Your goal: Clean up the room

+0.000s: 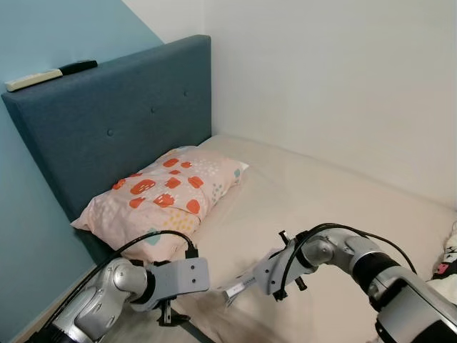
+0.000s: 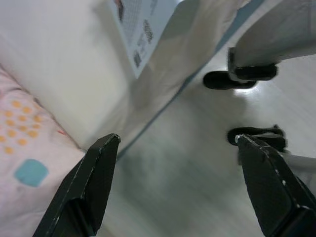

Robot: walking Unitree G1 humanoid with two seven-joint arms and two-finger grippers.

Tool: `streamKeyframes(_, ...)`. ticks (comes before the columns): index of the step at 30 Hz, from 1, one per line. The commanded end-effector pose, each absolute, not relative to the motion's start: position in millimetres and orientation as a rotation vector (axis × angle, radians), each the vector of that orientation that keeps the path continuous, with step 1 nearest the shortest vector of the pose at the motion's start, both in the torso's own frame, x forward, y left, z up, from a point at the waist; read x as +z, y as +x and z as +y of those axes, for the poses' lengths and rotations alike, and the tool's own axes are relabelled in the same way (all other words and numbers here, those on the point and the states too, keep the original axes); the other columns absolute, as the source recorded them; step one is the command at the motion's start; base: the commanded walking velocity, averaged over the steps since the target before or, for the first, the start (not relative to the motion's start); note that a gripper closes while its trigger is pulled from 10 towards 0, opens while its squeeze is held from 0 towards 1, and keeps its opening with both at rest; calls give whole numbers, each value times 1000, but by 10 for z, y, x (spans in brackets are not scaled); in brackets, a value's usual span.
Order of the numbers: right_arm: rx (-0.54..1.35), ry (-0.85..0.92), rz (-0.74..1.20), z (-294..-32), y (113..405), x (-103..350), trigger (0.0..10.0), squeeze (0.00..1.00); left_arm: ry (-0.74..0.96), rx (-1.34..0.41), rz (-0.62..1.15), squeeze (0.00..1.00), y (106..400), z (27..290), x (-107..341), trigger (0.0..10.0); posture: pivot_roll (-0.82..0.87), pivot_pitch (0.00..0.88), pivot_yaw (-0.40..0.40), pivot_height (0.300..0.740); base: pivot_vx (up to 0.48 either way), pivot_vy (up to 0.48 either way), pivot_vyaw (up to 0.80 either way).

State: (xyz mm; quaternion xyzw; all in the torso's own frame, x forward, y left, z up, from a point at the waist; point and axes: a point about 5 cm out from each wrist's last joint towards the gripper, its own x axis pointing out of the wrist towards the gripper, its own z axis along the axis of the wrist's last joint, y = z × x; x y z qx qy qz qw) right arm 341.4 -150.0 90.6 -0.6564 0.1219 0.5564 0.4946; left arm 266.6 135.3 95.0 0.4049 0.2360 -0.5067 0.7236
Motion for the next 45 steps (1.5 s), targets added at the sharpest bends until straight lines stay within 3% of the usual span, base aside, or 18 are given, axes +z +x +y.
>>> streamKeyframes(1,1329,-1617,254,-1424,3464,966,10000,0,917,-1056,553,1000,2700,1339,886,10000,-37,66,-25,740,0,0,0)
streamKeyframes(2,1329,-1617,254,-1424,3464,966,10000,0,917,-1056,553,1000,2700,1339,886,10000,-37,66,-25,740,0,0,0)
streamKeyframes(3,1330,-1628,249,-1399,3470,967,10000,0,920,-1008,553,780,2742,1328,868,10000,-37,66,-25,740,0,0,0)
streamKeyframes(4,1331,-1638,246,-1383,3474,963,10000,0,912,-967,552,780,2782,1314,865,10000,-38,67,-26,740,0,0,0)
streamKeyframes(5,1333,-1651,244,-1365,3475,955,10000,0,899,-940,553,243,2810,1296,867,10000,-39,68,-26,740,0,0,0)
streamKeyframes(6,1335,-1660,242,-1353,3476,949,10000,0,889,-925,555,243,2827,1283,868,10000,-39,68,-26,740,0,0,0)
streamKeyframes(7,1336,-1674,244,-1339,3477,938,10000,0,886,-918,560,0,2834,1270,872,10000,-39,69,-27,740,0,0,0)
streamKeyframes(22,1295,-1740,222,-1041,3514,888,10000,0,810,-906,586,0,2778,1099,843,10000,-29,80,-24,740,0,0,0)
streamKeyframes(28,1299,-1634,108,-811,3490,930,10000,0,725,-840,601,0,2776,1065,795,10000,-25,83,-25,740,0,0,0)
streamKeyframes(36,1340,-1603,67,-807,3449,926,10000,0,581,-658,588,0,2844,1171,742,10000,-32,89,-22,740,0,0,0)
streamKeyframes(45,1363,-1606,59,-836,3412,882,10000,0,618,-717,566,0,2796,1166,767,10000,-30,91,-21,740,0,0,0)
